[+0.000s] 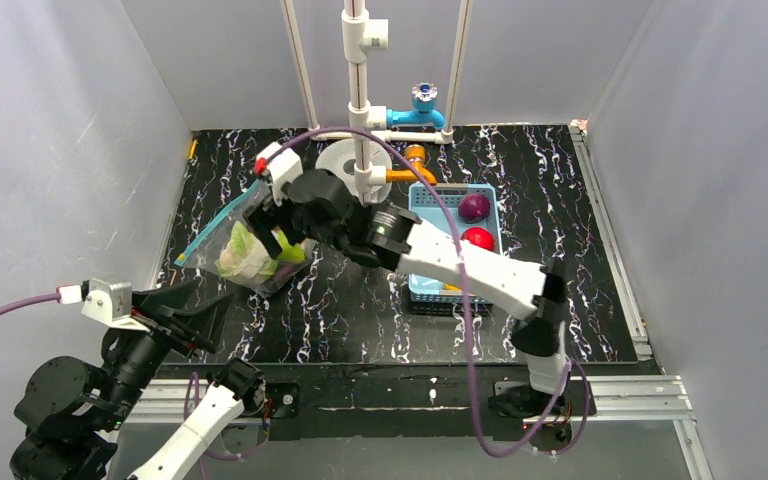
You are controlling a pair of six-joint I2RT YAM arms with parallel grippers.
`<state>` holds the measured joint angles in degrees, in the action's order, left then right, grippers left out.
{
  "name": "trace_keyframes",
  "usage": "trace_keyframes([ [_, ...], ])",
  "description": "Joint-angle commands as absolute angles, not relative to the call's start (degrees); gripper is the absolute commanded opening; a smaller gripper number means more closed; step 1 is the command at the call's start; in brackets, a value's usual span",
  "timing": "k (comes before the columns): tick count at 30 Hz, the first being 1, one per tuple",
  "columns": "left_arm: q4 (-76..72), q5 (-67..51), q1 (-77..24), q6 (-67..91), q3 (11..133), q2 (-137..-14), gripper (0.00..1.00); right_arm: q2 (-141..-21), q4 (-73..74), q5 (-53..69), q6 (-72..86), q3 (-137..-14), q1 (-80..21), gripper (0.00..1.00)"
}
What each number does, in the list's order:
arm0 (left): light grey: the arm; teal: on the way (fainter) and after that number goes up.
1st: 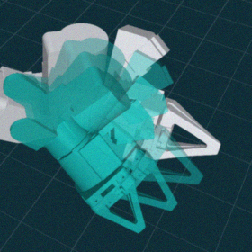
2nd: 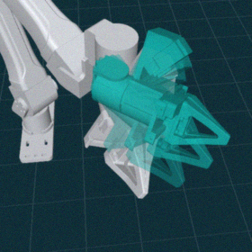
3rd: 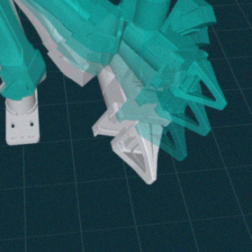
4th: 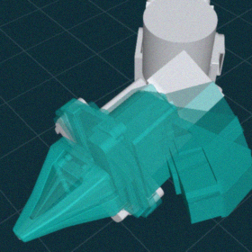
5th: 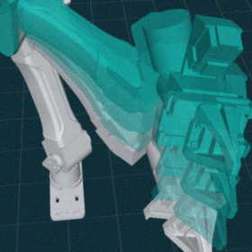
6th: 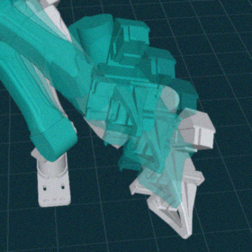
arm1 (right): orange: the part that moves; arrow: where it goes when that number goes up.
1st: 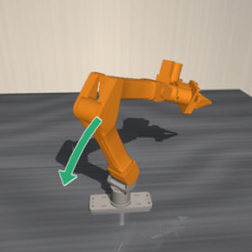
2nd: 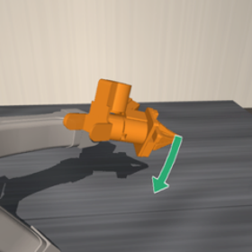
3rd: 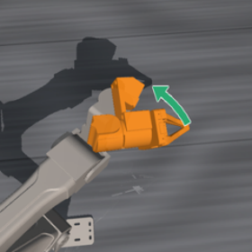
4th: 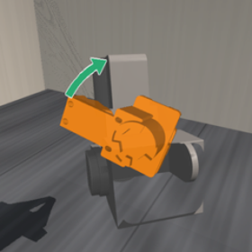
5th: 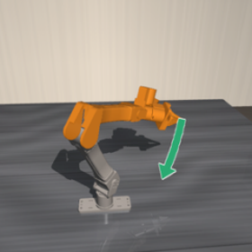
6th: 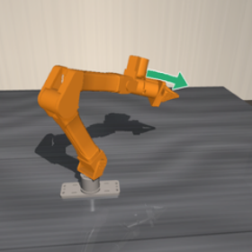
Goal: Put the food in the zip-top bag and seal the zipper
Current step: Place the zipper food storage bag at the center of the board, then reset both arms
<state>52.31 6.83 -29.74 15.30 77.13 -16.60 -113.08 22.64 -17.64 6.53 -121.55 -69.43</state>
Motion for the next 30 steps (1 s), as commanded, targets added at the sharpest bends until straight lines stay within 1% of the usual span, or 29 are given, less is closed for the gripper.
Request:
trace_keyframes([
  [1,50.6,6.9,-29.6,16.4,75.1,-17.4,0.7,-102.4,22.5,-18.3,8.3,-111.0,-71.5,0.98],
  [7,50.3,5.9,-29.6,16.9,72.6,-18.0,0.73,-83.1,16.9,-19.3,11.8,-86.3,-71.6,0.98],
  [10,50.9,8.5,-29.6,15.4,74.2,-19.2,0.75,-72.0,19.2,-24.7,13.1,-77.9,-71.6,0.98],
  [12,50.9,10.4,-29.6,13.8,75.5,-20.1,0.78,-66.5,23.9,-30.4,13.9,-74.9,-71.5,0.98],
  [14,50.1,11.4,-29.7,11.8,76.2,-20.8,0.82,-61.7,29.8,-36.1,14.8,-73.9,-71.4,0.98],
  [15,49.5,12.0,-29.6,10.7,76.4,-21.1,0.87,-59.4,32.8,-38.5,15.3,-73.7,-71.4,0.98],
  [16,49.0,12.7,-29.6,9.5,76.7,-21.5,0.95,-57.4,35.8,-40.8,15.9,-73.6,-71.4,0.98],
  [17,48.6,13.8,-29.6,8.4,77.2,-21.9,0.98,-55.2,38.9,-43.0,16.7,-73.6,-71.4,0.98],
  [20,48.0,17.7,-29.7,5.4,79.1,-23.2,0.98,-49.3,45.7,-47.5,19.8,-74.6,-71.4,0.98],
  [25,47.1,18.6,-29.6,2.3,82.4,-24.7,0.98,-40.1,52.7,-53.4,23.4,-76.4,-71.4,0.98],
  [30,47.7,20.0,-29.6,1.0,85.6,-25.3,0.98,-35.4,57.0,-58.2,24.0,-80.3,-71.4,0.98],
])
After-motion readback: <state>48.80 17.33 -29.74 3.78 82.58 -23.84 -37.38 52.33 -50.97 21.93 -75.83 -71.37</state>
